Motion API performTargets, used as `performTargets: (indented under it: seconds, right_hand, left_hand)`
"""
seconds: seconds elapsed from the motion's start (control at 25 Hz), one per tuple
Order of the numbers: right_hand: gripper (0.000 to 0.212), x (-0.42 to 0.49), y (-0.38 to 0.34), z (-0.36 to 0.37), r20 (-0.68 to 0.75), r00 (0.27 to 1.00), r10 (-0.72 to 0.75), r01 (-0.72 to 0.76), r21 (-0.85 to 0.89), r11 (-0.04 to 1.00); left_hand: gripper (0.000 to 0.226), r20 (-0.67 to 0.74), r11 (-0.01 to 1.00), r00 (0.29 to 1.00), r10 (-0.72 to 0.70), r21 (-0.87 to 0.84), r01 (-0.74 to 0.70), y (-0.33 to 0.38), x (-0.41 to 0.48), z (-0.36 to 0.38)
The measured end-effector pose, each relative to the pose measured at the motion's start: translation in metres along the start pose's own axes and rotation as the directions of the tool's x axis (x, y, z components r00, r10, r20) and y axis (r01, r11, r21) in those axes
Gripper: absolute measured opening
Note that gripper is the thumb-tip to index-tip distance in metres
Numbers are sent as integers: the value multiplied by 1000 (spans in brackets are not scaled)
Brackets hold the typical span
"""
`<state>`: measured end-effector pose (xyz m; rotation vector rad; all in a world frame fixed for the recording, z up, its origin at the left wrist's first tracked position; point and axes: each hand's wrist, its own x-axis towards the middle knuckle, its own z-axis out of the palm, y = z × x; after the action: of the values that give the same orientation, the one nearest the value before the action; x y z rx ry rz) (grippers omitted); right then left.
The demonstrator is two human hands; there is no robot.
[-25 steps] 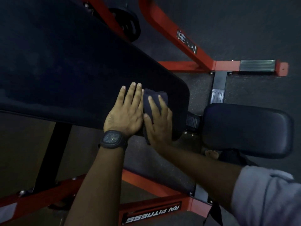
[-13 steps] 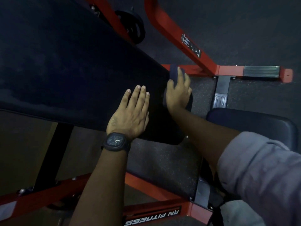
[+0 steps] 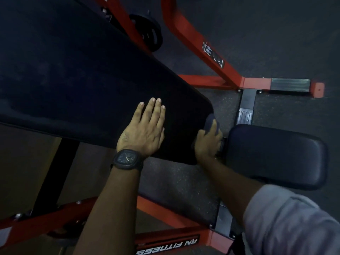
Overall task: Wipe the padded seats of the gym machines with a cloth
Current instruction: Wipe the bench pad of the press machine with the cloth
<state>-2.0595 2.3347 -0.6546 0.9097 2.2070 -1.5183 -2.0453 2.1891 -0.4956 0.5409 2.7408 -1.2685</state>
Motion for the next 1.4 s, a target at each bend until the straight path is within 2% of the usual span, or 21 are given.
performTargets:
  seconds: [0.12, 0.2, 0.32, 0.4, 0.48, 0.56, 0.72, 0.96, 1.08, 1.28, 1.4]
  right_hand:
    - [65, -30, 15, 1, 46, 999, 28, -27, -21, 999]
    - [68, -48, 7, -1, 83, 996, -7, 8, -12, 1000]
    - [69, -73, -24, -7, 134, 968, -211, 198, 106, 974]
    - [68, -83, -57, -13, 170, 898, -405, 370, 207, 906]
    - [67, -89, -98, -23, 199, 794, -575, 526, 249, 813]
    - [65, -101, -139, -35, 189, 715, -672, 615, 287, 735]
    - [64, -126, -188, -53, 143, 647, -749, 673, 356, 649]
    - [60, -143, -285, -47, 136, 382, -914, 835, 373, 405]
    - [59, -150, -337, -39, 156, 279, -947, 879, 355, 318]
    - [60, -152, -421, -22, 192, 119, -974, 912, 367, 184]
    - [59, -156, -472, -7, 225, 73, -972, 921, 358, 152]
  left_hand:
    - [66, 27, 1000, 1000, -5, -7, 5, -1, 0, -4]
    - [67, 73, 999, 997, 11, -39, -9, -3, 0, -10]
    - [70, 142, 997, 989, -32, -62, 41, -13, -9, -23]
    - [68, 116, 981, 976, -183, -43, 189, -31, -21, -32]
    - [65, 92, 938, 939, -331, -73, 338, -54, -32, -44]
    - [66, 104, 883, 889, -446, -110, 456, -78, -41, -57]
    - [68, 134, 789, 808, -574, -174, 590, -107, -44, -81]
    - [71, 79, 615, 639, -765, -204, 762, -173, -48, -106]
    - [71, 84, 556, 586, -806, -232, 798, -207, -41, -117]
    - [72, 0, 483, 496, -868, -224, 846, -261, -24, -125]
    - [70, -14, 461, 477, -879, -287, 840, -287, -9, -122]
